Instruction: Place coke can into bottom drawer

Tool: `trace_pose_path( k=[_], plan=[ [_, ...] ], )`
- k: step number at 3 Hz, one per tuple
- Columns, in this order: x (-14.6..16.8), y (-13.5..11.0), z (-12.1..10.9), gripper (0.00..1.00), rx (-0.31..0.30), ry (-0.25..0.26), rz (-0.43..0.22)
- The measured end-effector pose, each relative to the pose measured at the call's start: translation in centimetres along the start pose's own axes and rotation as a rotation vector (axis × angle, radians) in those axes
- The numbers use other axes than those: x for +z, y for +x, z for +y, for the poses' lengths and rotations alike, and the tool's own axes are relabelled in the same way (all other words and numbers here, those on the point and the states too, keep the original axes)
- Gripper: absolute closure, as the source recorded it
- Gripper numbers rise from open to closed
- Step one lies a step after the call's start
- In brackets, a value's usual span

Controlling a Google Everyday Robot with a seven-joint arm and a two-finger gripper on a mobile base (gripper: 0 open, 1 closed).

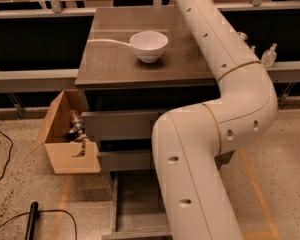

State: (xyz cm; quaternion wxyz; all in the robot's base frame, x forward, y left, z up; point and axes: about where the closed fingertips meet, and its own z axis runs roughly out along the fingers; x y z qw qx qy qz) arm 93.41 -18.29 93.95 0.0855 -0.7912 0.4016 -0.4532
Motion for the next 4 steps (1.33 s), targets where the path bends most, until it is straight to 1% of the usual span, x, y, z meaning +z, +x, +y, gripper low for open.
trace_pose_path(
  k=[1, 2, 3, 4],
  plan=[
    [-5.0, 3.6, -0.6, 1.00, 0.153, 0.043, -0.010],
    [-12.0, 5.9, 0.7, 1.00, 0.402, 0.044, -0.126],
    [-17.9, 6.3, 2.2, 1.00, 0.626, 0.014, -0.256],
    [-22.6, 5.4, 3.5, 1.00, 0.829, -0.043, -0.397]
  ],
)
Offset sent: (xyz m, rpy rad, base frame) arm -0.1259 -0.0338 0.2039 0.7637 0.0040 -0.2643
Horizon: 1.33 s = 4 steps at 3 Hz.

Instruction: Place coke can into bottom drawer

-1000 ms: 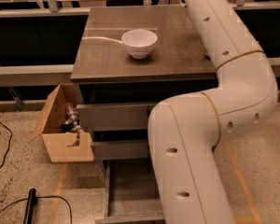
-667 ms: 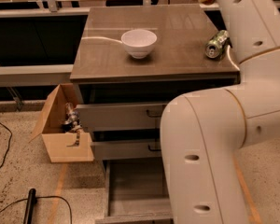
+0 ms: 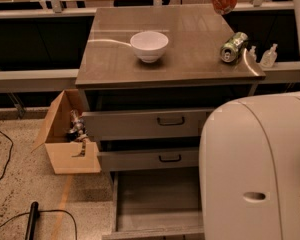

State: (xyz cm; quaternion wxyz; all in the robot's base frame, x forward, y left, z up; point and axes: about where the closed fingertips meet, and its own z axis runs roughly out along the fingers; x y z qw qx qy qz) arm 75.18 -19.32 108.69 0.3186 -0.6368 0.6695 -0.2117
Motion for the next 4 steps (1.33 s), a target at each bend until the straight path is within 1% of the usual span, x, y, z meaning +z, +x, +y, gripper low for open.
trace_pose_path(
  k=[1, 2, 3, 4],
  plan=[
    [-2.60, -0.43, 2.42, 1.00, 0.185, -0.083, -0.058],
    [-2.24, -0.76, 2.25, 1.00, 0.275, -0.081, -0.060],
    [-1.98, -0.87, 2.13, 1.00, 0.274, -0.078, -0.063],
    [-2.10, -1.34, 3.07, 1.00, 0.280, -0.116, -0.074]
  ],
)
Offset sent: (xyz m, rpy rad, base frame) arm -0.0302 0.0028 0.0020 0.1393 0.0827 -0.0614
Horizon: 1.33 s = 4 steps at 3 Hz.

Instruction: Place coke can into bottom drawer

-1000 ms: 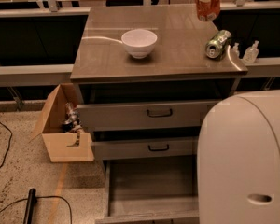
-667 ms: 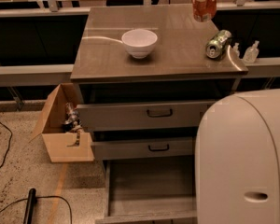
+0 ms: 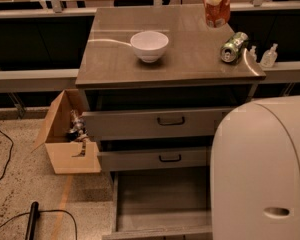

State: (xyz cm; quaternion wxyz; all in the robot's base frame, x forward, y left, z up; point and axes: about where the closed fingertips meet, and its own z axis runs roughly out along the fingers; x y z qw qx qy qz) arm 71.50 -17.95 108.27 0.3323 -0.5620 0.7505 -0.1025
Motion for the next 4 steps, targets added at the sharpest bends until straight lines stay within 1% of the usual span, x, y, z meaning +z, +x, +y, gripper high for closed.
trace_pose_path(
  k=[1, 2, 3, 4],
  plan=[
    [-0.5, -0.5, 3.0, 1.00, 0.058, -0.106, -0.037],
    [-2.3, -1.6, 7.4, 1.00, 0.164, -0.239, -0.080],
    [-7.2, -2.8, 10.4, 1.00, 0.237, -0.254, -0.168],
    [-13.0, -4.3, 13.3, 1.00, 0.236, -0.182, -0.283]
  ],
)
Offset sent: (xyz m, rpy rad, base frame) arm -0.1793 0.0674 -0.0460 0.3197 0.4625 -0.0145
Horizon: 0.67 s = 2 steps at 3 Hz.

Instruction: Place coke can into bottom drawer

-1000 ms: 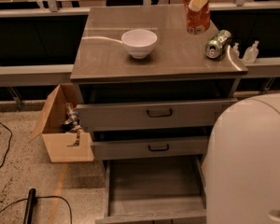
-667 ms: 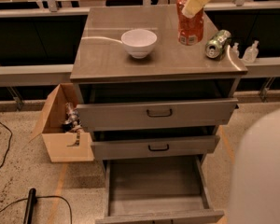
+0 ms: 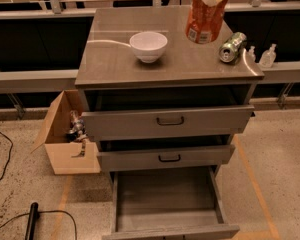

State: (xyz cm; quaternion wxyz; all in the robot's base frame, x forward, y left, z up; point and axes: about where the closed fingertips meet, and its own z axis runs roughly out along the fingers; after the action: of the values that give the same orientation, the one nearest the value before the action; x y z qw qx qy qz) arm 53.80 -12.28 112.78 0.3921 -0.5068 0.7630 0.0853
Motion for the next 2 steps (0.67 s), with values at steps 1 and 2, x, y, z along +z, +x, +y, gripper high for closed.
trace_pose_path(
  k=[1, 2],
  plan=[
    [-0.7, -1.7, 4.4, 1.00, -0.085, 0.033, -0.095],
    [2.4, -0.5, 7.6, 1.00, -0.134, 0.051, -0.105]
  ],
)
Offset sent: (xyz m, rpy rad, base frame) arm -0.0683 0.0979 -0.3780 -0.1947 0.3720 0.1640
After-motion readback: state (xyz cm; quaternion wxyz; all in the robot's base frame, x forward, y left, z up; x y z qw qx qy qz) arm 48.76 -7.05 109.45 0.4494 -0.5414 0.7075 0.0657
